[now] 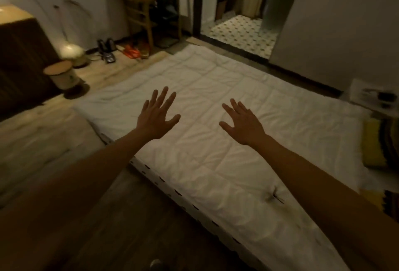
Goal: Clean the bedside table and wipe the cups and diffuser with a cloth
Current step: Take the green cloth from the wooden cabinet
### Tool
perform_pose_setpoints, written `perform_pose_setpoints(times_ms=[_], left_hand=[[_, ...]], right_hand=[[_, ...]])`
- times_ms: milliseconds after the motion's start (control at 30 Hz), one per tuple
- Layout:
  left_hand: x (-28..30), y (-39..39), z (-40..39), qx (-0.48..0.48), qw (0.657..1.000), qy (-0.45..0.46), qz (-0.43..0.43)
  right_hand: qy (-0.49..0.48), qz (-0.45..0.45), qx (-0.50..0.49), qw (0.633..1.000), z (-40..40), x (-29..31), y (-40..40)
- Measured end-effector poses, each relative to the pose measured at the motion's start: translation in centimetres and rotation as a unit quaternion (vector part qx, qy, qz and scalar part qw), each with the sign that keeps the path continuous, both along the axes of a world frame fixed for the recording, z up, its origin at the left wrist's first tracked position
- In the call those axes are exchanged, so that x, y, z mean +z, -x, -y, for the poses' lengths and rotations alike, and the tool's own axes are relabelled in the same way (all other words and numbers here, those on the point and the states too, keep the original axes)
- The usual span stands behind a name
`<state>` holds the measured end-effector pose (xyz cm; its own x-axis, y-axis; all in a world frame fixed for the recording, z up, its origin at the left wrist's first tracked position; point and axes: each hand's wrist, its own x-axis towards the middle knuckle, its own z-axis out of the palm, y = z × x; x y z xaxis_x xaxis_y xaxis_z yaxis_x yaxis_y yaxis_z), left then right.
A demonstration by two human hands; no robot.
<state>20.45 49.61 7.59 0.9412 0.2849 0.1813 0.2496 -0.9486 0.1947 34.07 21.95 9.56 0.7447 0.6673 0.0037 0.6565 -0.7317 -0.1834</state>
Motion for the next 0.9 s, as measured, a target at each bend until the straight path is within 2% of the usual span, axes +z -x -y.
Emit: perform_pose_setpoints(times_ms=[267,533,800,900], left_hand=[[3.7,6.1,-21.0,0.112,0.993,-0.021,0.013],[5.1,10.9,-34.6,0.223,0.974,-0.012,0.031],[4.5,10.5,-49.7,0.297,0.954,-0.032,0.031],[4.3,8.6,-55.6,0.324,0.945,-0.013,0.034]], right_hand=[[-0.015,0.06,0.144,0.988,-24.9,3.7,0.6],[-0.03,0.087,0.212,0.973,-42.5,5.5,0.3],[-0.039,0.067,0.276,0.958,-60.7,3.2,-2.2],[-0.044,0.014,0.288,0.957,-67.5,2.3,-3.9]])
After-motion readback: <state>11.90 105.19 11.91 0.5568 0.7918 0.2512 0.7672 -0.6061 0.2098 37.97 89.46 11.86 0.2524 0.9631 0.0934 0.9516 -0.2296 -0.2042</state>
